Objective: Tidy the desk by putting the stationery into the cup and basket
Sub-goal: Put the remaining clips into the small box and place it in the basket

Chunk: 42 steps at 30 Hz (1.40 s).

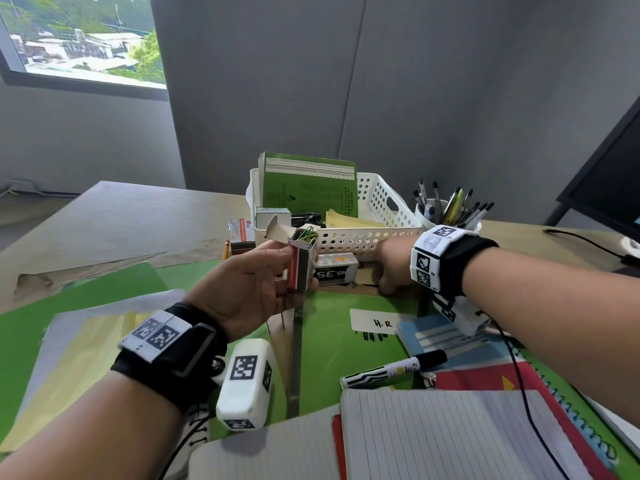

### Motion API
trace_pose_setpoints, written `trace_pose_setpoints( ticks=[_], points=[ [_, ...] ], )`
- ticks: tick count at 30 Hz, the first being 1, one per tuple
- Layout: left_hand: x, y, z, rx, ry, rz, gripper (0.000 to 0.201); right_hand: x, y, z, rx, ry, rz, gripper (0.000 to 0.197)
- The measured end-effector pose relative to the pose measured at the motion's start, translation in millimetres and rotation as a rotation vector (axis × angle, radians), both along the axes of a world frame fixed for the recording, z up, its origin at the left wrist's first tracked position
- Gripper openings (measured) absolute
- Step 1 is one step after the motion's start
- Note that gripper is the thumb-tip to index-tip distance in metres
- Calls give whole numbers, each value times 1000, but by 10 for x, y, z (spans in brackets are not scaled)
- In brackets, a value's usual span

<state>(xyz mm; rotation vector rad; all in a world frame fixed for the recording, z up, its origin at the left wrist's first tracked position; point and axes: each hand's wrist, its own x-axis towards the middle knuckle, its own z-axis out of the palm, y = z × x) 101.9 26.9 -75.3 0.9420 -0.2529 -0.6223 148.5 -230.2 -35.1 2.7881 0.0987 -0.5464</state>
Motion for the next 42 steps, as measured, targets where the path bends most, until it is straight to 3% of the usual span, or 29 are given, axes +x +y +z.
trace_pose_setpoints(
  ticks=[6, 10, 14, 18, 22, 25, 28, 31, 34, 38, 42],
  points=[
    [4, -10, -15, 18, 13, -3, 40, -134, 25, 143, 107, -46, 107, 10],
    [8, -28, -25, 34, 26, -3, 36, -330, 163, 465, 471, -193, 198, 15],
    [4, -35, -18, 36, 25, -17, 34, -526, 311, 654, 719, -404, 464, 17],
    [-3, -33, -24, 47, 11, -42, 42, -555, 432, 613, 698, -482, 665, 13],
    [-3, -38, -20, 54, 21, -62, 59, -529, 448, 535, 670, -482, 711, 13],
    [-12, -41, -13, 61, 24, -68, 46, -538, 444, 514, 681, -480, 724, 15],
    [-17, -43, -12, 75, 32, -62, 31, -564, 442, 509, 717, -472, 711, 15],
    [-3, -32, -22, 19, 3, -89, 49, -588, 433, 523, 836, -520, 655, 12],
    [13, -23, -24, -20, -5, -61, 52, -649, 398, 545, 946, -591, 453, 16],
    [-5, -41, -14, -43, -15, -31, 33, -791, 386, 485, 1066, -337, 107, 27],
    [-26, -54, -14, -1, -60, -29, 33, -845, 513, 313, 1263, -414, 42, 39]
  ],
)
